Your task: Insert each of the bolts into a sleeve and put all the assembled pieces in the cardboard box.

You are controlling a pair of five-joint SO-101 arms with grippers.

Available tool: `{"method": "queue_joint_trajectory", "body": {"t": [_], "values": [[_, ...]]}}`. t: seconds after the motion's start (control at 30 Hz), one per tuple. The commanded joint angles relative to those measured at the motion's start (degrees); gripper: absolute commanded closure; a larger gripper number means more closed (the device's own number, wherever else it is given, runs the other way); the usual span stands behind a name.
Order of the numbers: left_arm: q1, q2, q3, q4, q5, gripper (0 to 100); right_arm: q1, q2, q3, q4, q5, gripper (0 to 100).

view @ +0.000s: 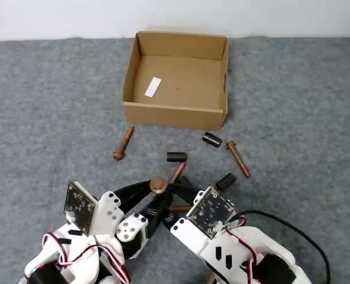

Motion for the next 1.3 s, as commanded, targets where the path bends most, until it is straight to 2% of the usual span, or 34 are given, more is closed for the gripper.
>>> {"method": "queue_joint_trajectory", "body": {"t": [0.0, 0.17, 0.4, 0.47, 0.53, 0.6, 0.73, 0.9, 1.07, 1.27], "values": [[-1.7, 0.5, -0.7, 1.3, -0.7, 82, 0.3, -0.5, -4.4, -1.0, 0.5, 99.0], [-7.1, 0.6, -5.7, 1.5, -4.7, 79, 5.0, -0.5, -4.0, -1.0, 0.3, 99.0], [-10.5, 0.6, -11.4, 1.4, -6.1, 79, 5.3, -0.4, -2.8, -1.0, 0.0, 99.0], [-12.2, 0.6, -12.6, 1.4, -6.1, 79, 5.7, -0.3, -2.5, -1.0, -2.3, 99.0], [-15.6, 0.5, -13.1, 1.4, -6.1, 80, 8.4, 1.3, -2.0, -1.0, -4.8, 99.1], [-20.3, 0.4, -12.5, 1.7, -6.3, 85, 14.4, 5.1, -2.5, -1.5, -7.6, 99.1], [-31.0, 0.3, -7.1, 1.8, -9.6, 100, 25.4, 19.2, -9.2, -6.0, -12.4, 99.1], [-40.7, 0.3, 3.4, 1.5, -17.6, 100, 30.2, 40.1, -24.7, -7.1, -17.0, 99.1], [-42.3, 0.3, 15.3, 0.5, -20.7, 100, 32.0, 57.1, -38.0, -8.0, -19.0, 99.1], [-42.3, 0.2, 27.5, -6.2, -20.7, 100, 33.6, 73.2, -48.7, -18.8, -18.5, 99.1]]}}
